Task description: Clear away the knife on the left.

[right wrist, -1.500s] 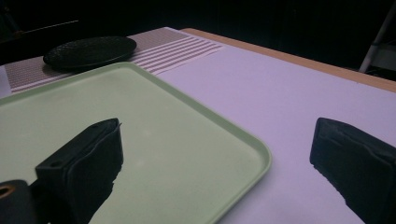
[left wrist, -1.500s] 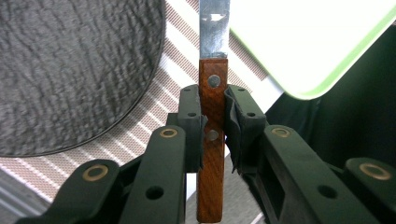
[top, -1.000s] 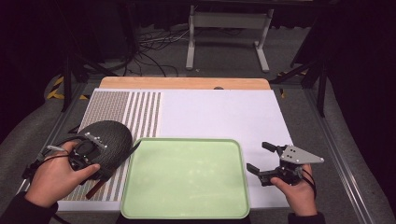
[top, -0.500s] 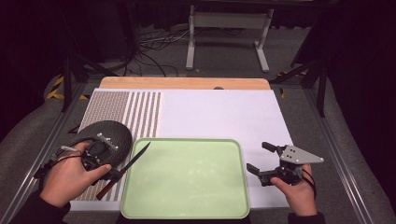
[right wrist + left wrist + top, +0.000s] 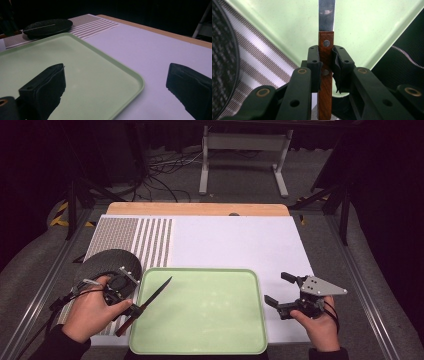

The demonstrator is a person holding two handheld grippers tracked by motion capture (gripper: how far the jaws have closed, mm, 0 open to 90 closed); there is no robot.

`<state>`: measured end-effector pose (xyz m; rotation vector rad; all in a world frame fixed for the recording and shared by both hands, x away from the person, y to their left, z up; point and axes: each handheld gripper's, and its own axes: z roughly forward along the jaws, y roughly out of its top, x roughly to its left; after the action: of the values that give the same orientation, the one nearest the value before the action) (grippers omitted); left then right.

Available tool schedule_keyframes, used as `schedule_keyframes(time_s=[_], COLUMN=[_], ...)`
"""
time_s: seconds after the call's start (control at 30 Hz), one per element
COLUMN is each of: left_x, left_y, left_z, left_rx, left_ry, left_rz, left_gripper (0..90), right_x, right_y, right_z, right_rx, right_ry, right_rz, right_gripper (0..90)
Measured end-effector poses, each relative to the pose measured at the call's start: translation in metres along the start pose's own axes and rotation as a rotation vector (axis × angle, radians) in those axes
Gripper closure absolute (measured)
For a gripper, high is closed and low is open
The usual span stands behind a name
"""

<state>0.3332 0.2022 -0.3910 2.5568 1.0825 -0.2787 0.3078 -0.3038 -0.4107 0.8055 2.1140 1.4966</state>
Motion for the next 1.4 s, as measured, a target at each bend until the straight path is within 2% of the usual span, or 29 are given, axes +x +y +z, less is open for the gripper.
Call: schedule_keyframes(time_s=[0.83, 1.4], left_x=[-0.002, 0.000], left_y=[0.016, 0.021], left_z=[0.032, 0.049], left_rx=[0.018, 0.040], left_ry=[-0.029, -0.044], left_rz=[0.000, -0.025], left_gripper=[77.4, 77.3], right_x=[0.000, 0.000], right_y=[0.000, 0.000], right_z=[-0.001, -0.001], right_rx=[-0.001, -0.001], right_ry=[0.001, 0.003], right_rz=[0.000, 0.000], right_gripper=[3.2, 3.2])
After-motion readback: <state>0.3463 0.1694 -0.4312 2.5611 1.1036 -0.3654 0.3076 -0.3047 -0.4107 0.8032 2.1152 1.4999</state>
